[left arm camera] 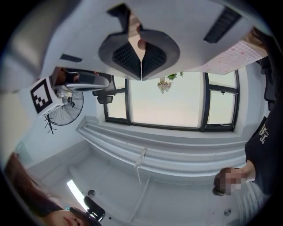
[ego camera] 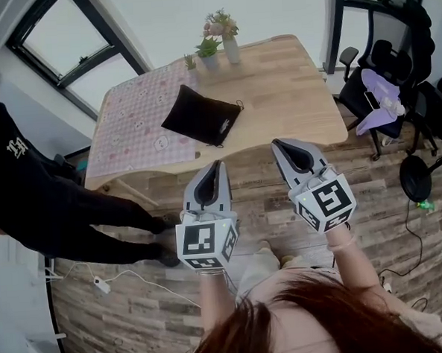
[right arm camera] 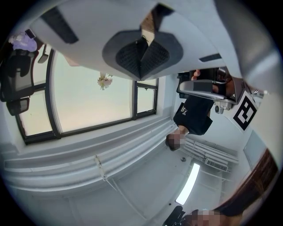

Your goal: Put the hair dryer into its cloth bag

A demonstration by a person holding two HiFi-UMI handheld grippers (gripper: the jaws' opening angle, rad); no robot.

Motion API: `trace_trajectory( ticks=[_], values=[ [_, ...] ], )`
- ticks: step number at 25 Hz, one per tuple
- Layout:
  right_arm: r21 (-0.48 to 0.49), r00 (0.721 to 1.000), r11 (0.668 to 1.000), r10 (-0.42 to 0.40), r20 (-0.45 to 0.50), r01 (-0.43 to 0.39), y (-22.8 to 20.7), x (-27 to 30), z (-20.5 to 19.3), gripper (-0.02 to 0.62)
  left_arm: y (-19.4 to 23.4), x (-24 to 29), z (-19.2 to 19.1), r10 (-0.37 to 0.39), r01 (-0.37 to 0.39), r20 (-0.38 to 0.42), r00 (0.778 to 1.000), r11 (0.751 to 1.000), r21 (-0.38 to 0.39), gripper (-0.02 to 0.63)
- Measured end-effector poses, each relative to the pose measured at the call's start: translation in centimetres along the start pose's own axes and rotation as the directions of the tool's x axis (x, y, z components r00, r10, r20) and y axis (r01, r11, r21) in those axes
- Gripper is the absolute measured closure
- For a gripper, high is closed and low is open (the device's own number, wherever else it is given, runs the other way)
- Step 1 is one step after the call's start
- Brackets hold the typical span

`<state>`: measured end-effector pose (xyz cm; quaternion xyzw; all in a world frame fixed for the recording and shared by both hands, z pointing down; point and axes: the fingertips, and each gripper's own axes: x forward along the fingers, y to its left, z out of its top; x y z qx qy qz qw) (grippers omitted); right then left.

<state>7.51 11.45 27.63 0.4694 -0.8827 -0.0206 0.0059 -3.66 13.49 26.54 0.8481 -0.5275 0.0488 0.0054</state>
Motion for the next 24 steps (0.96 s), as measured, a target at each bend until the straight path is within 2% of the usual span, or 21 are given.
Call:
trace_trajectory(
  ticks=[24],
  values=[
    [-0.013,1.0,1.0,-0.004,0.024,0.004,0.6,-1.9,1.0,0.595,-1.7,-0.9,0.7,-0.015,0.015,0.015,1.0,1.0,0.002,0.594]
  ],
)
